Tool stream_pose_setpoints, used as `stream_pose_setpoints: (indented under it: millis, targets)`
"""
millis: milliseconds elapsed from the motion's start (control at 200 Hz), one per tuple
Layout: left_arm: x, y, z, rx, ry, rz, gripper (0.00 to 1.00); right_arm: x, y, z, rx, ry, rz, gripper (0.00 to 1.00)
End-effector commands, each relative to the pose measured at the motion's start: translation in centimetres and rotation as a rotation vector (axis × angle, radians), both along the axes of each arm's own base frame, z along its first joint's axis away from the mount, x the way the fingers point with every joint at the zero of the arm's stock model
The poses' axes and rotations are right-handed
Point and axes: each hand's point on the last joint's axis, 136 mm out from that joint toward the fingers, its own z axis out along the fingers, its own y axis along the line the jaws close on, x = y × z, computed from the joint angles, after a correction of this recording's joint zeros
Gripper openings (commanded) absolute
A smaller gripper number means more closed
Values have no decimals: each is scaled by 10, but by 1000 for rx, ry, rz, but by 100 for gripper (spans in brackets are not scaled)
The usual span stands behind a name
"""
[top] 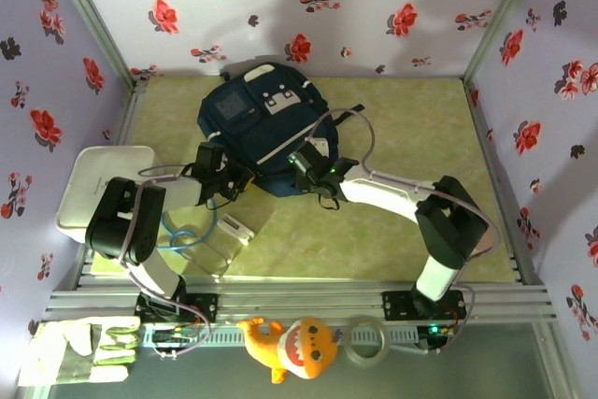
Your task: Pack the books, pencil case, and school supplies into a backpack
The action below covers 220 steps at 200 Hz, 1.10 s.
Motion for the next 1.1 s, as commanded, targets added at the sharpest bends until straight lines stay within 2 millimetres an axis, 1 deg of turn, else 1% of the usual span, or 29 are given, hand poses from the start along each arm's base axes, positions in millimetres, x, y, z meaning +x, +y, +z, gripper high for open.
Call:
stream_pose_setpoints:
  millis: [0, 60, 145, 300, 400, 560, 670, 745, 815, 930, 1095]
  targets:
    - [13, 0, 14, 10, -58, -6, 2, -4, 18, 6, 101, 11, 57, 31]
    - [12, 0, 13, 9, -58, -5, 2, -5, 26, 2, 127, 37, 70, 33]
    - [12, 1, 15, 8, -60, -5, 2, -4, 30, -5, 135, 60, 58, 34]
    - [10, 1, 15, 11, -60, -7, 2, 1, 22, -17, 133, 87, -9, 38]
    - [9, 1, 15, 10, -59, -8, 2, 3, 19, -24, 132, 106, -40, 38]
    - [10, 1, 14, 9, -59, -6, 2, 7, 26, -34, 161, 135, -34, 38]
    - [9, 0, 14, 7, -58, -8, 2, 8, 36, -39, 193, 154, -5, 34]
    - [9, 1, 14, 8, -57, -8, 2, 9, 41, -37, 225, 145, 10, 30]
    - [8, 1, 13, 8, -56, -9, 2, 9, 41, -37, 238, 141, 5, 26]
    - [8, 1, 13, 7, -56, -7, 2, 9, 32, -36, 217, 131, -21, 20]
    - [8, 2, 11, 9, -53, -6, 2, 7, 13, -26, 176, 97, -60, 15]
